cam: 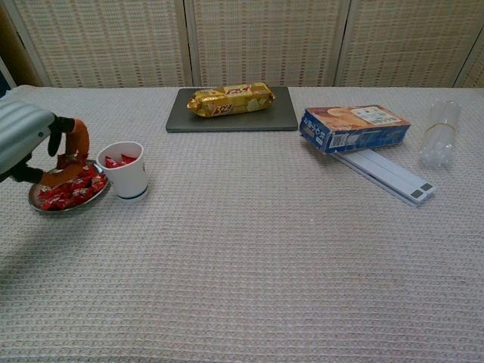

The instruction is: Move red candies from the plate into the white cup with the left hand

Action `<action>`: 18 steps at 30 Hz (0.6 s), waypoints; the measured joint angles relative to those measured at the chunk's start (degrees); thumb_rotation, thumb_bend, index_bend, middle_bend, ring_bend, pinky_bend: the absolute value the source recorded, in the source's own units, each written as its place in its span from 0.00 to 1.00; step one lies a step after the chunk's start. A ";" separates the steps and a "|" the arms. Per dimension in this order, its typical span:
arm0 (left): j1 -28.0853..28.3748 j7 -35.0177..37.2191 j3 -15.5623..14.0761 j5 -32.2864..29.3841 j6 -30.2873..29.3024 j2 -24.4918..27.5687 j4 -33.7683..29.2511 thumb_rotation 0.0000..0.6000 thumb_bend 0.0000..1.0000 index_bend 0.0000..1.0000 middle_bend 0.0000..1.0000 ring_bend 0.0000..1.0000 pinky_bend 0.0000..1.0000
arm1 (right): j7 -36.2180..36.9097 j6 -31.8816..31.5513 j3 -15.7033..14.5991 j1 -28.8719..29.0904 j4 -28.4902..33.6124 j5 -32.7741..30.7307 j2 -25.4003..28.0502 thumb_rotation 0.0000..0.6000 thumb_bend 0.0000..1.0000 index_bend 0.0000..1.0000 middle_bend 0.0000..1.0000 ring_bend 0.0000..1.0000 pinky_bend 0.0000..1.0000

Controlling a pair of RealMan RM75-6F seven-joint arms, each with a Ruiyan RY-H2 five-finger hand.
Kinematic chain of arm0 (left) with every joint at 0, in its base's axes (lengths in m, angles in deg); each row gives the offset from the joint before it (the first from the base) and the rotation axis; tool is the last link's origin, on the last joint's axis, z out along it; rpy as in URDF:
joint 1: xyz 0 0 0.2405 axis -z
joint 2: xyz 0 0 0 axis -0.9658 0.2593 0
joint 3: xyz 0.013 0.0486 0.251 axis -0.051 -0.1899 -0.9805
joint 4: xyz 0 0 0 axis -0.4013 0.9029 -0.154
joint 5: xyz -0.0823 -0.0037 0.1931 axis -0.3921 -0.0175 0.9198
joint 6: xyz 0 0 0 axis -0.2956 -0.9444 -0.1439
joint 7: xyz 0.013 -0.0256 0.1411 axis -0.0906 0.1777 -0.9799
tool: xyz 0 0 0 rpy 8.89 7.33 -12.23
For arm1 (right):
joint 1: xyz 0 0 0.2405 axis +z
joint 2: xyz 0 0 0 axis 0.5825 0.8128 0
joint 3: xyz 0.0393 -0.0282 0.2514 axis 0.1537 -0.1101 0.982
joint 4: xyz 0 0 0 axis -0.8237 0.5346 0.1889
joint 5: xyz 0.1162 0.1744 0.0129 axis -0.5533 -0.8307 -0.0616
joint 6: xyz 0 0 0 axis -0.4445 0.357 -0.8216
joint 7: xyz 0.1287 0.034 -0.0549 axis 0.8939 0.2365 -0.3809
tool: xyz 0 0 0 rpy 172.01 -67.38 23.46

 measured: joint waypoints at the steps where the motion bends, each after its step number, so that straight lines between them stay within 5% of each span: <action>1: 1.14 -0.52 0.82 -0.38 1.25 0.16 -0.84 1.00 0.45 0.55 0.60 0.56 1.00 | -0.02 0.14 0.03 0.04 -0.03 -0.16 -0.03 1.00 0.06 0.00 0.00 0.00 0.00; 7: 6.67 -2.77 4.79 -3.98 7.58 -0.28 -2.38 1.00 0.44 0.52 0.58 0.52 1.00 | -0.02 0.36 0.53 0.21 -0.11 -1.22 -0.05 1.00 0.06 0.00 0.00 0.00 0.00; 18: 6.93 -4.74 3.22 -5.71 8.87 -0.75 -1.81 1.00 0.43 0.44 0.50 0.47 1.00 | 0.01 0.16 0.53 0.20 -0.08 -1.22 0.00 1.00 0.06 0.00 0.00 0.00 0.00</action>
